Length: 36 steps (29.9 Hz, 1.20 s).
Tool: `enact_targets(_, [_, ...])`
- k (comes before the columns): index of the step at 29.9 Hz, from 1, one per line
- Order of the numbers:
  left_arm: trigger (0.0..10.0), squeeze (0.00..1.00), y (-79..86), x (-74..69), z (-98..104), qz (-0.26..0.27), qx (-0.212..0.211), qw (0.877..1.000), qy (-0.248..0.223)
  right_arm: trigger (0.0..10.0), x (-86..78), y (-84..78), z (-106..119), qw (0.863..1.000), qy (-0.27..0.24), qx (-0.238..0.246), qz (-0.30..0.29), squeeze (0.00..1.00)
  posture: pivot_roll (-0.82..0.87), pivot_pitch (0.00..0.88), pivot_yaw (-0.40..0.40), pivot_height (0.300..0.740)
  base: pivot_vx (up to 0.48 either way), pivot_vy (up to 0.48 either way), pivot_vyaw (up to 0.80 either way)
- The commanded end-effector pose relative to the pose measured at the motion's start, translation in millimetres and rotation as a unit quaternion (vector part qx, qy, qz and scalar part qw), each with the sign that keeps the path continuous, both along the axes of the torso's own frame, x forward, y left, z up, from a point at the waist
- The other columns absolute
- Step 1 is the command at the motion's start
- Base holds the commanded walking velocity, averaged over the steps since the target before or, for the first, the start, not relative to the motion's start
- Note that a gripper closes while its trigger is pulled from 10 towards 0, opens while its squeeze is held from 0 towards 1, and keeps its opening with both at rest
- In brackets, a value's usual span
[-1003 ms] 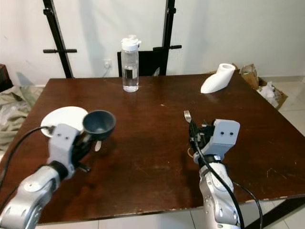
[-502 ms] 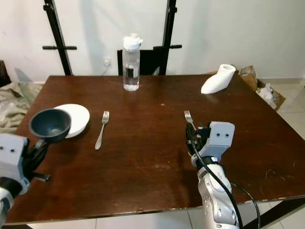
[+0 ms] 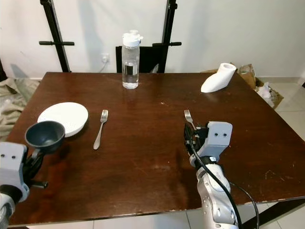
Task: Setting the table
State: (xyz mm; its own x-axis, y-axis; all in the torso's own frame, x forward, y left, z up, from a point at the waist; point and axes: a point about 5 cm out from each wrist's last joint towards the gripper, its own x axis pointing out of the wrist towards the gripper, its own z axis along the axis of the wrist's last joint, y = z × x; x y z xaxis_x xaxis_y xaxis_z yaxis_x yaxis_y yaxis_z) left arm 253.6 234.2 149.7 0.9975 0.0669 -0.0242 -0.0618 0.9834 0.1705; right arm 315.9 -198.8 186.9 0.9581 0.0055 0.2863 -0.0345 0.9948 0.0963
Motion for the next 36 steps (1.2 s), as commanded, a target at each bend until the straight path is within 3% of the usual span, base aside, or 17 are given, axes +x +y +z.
enact_targets(1, [10.0,0.00,4.3,-4.4,-6.0,0.014,0.003,1.000,0.006,10.0,-1.6,-2.2,-6.6,1.000,0.015,-0.001,-0.004,0.00,0.12,0.147,0.040,0.740,0.000,0.000,0.00])
enact_targets(9, [10.0,0.00,-1.0,-21.7,-7.9,0.039,-0.022,0.999,-0.006,10.0,1.7,-0.7,-7.2,1.000,0.017,-0.002,-0.001,0.00,0.14,0.149,0.033,0.740,0.000,0.000,0.00])
enact_targets(25, [10.0,0.00,-9.6,-31.3,-2.6,0.054,-0.051,0.997,-0.016,10.0,13.2,-1.5,-5.4,1.000,0.020,-0.008,0.006,0.00,0.15,0.161,0.041,0.740,0.000,0.000,0.00])
enact_targets(36, [10.0,0.00,-2.1,-37.6,-17.1,0.083,-0.059,0.995,0.012,10.0,17.1,-4.4,-3.5,1.000,0.019,-0.013,0.004,0.00,0.15,0.154,0.038,0.740,0.000,0.000,0.00])
